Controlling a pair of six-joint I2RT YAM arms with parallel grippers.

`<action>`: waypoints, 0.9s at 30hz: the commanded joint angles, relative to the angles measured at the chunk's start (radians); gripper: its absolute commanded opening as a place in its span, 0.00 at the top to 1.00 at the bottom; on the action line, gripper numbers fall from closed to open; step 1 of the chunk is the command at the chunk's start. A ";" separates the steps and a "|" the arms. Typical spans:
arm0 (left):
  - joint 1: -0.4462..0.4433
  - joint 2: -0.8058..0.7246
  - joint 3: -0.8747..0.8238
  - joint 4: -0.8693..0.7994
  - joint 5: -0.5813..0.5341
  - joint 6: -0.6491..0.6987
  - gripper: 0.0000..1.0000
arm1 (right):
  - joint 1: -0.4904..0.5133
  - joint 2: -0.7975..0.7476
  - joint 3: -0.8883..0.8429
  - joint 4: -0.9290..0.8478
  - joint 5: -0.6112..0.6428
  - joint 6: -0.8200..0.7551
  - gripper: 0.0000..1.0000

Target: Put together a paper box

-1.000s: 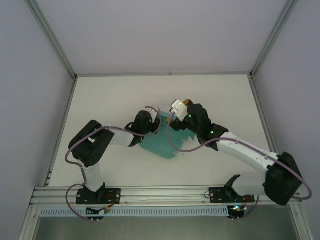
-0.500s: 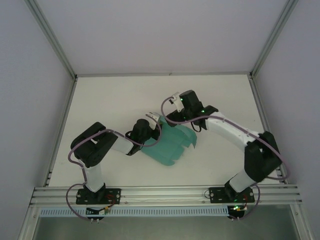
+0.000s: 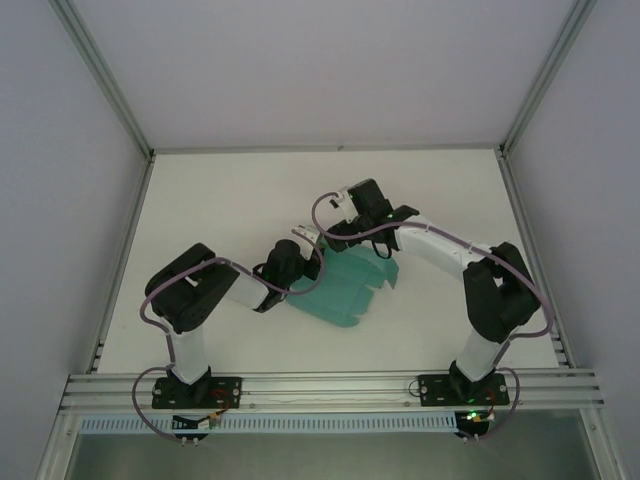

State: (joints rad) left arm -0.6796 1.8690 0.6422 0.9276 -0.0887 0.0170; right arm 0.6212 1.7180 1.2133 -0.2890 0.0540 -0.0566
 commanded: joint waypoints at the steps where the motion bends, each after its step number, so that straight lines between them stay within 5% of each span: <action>1: -0.007 0.008 -0.012 0.023 -0.062 -0.035 0.83 | 0.002 0.046 -0.073 -0.040 -0.015 0.027 0.17; 6: -0.005 0.016 -0.014 0.089 -0.113 -0.069 0.70 | 0.002 0.037 -0.113 -0.016 -0.019 0.037 0.17; 11: -0.004 0.031 0.055 0.010 -0.141 -0.073 0.82 | 0.003 0.038 -0.103 -0.012 -0.020 0.030 0.17; 13: -0.006 0.045 0.090 -0.044 -0.173 -0.069 1.00 | 0.001 0.033 -0.102 -0.007 -0.035 0.038 0.17; 21: -0.006 0.008 0.061 -0.070 -0.288 -0.112 1.00 | -0.036 -0.083 -0.141 0.033 0.050 0.162 0.13; 27: -0.007 -0.104 0.066 -0.200 -0.370 -0.210 1.00 | -0.044 -0.317 -0.230 -0.044 0.264 0.274 0.01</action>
State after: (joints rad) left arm -0.6930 1.8370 0.7113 0.7815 -0.3786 -0.1219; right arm 0.5850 1.4921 1.0138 -0.2443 0.1890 0.1379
